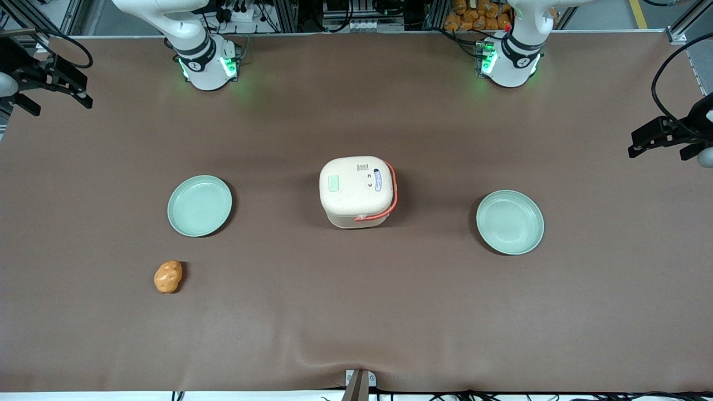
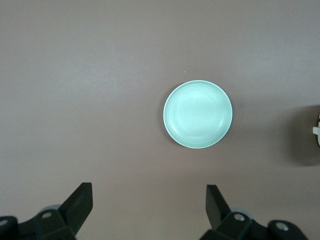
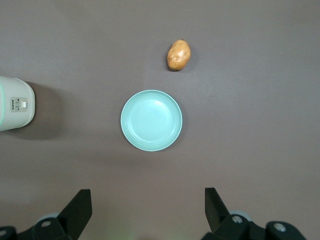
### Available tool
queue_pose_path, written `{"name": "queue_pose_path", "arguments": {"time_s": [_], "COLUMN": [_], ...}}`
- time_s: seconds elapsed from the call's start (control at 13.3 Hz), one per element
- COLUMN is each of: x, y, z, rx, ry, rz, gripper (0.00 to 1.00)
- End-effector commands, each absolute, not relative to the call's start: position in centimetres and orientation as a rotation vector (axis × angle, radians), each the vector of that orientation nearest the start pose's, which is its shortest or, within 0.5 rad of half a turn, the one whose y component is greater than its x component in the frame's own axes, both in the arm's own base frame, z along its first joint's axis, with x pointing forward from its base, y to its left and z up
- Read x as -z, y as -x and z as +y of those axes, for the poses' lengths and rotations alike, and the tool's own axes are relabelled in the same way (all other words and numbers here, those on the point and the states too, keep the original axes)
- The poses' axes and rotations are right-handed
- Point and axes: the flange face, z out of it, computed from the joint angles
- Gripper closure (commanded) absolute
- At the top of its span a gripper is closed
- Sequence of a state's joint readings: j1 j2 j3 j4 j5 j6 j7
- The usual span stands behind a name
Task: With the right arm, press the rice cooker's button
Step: 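Lower the right arm from its raised pose toward the table, then move the right gripper over the rice cooker's lid button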
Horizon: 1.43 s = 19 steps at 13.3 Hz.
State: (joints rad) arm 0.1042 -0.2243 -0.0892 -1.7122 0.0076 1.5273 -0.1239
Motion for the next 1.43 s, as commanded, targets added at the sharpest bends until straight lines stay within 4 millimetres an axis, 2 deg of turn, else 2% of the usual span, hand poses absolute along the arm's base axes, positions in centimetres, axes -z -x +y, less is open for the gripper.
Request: {"name": "queue_pose_path", "arguments": {"time_s": [0.0, 0.23, 0.38, 0.53, 0.68, 0.83, 1.05, 1.35], "x": [-66.8, -67.0, -66.2, -65.7, -65.4, -65.2, -63.9, -62.2], "y": [-47.8, -47.9, -49.5, -50.2, -50.6, -51.3, -52.5, -52.9], "z": [0.3, 0.4, 0.5, 0.9, 3.5, 6.2, 10.7, 16.7], "rx": [0.034, 0.038, 0.012, 0.003, 0.005, 0.008, -0.015, 0.008], "ry": [3.12, 3.122, 3.121, 3.11, 3.108, 3.11, 3.112, 3.102], "rz": [-0.218, -0.218, -0.208, -0.215, -0.284, -0.255, -0.279, -0.219], "gripper": [0.0, 0.0, 0.0, 0.0, 0.0, 0.0, 0.0, 0.0]}}
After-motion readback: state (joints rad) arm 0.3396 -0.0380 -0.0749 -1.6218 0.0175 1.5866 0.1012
